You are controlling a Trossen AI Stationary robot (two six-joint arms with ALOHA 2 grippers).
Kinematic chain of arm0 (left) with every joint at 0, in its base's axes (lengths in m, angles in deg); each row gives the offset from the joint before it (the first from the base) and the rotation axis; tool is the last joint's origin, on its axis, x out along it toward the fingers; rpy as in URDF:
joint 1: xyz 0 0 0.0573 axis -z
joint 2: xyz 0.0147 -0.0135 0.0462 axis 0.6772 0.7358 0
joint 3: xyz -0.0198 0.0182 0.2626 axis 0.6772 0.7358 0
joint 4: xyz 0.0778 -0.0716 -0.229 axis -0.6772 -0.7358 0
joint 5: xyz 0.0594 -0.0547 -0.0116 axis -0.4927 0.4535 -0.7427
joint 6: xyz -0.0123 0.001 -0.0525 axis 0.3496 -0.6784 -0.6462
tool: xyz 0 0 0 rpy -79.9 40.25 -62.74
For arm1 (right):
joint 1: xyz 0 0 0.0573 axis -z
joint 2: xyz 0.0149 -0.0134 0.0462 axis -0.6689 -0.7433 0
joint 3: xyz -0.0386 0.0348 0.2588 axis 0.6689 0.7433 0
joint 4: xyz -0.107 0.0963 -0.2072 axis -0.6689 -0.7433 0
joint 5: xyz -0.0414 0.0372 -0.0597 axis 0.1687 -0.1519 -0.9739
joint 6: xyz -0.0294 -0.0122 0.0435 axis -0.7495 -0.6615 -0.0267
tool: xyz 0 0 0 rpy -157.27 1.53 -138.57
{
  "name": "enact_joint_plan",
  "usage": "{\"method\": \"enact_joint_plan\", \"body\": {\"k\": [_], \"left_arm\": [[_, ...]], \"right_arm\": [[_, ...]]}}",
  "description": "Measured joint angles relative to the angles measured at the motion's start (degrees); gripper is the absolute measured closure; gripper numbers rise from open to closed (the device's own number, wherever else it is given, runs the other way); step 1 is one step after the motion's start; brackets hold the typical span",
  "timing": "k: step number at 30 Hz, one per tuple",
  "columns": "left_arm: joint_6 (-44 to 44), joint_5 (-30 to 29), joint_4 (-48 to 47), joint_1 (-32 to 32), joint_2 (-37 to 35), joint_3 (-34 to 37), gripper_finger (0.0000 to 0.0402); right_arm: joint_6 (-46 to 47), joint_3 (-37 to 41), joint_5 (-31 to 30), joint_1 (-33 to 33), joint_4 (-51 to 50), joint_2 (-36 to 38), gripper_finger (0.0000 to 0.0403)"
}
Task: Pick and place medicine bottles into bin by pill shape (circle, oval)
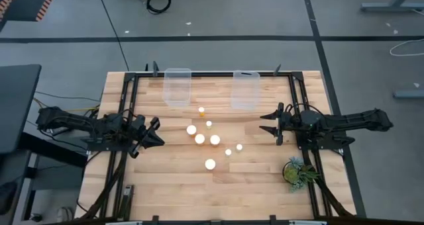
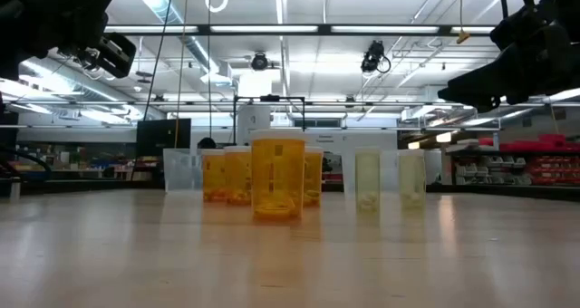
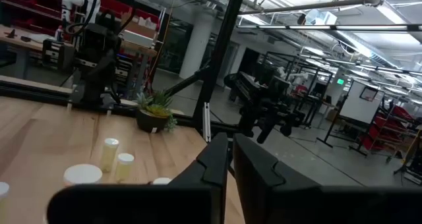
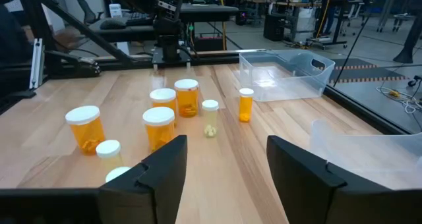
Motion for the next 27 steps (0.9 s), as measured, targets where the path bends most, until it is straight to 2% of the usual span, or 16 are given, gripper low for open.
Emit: {"method": "enact_joint_plan", "body": {"k": [27], "left_arm": [[0.0, 0.0, 0.0, 0.0, 0.0, 0.0, 0.0361]], "right_arm": [[0.0, 0.0, 0.0, 0.0, 0.0, 0.0, 0.0187]]}}
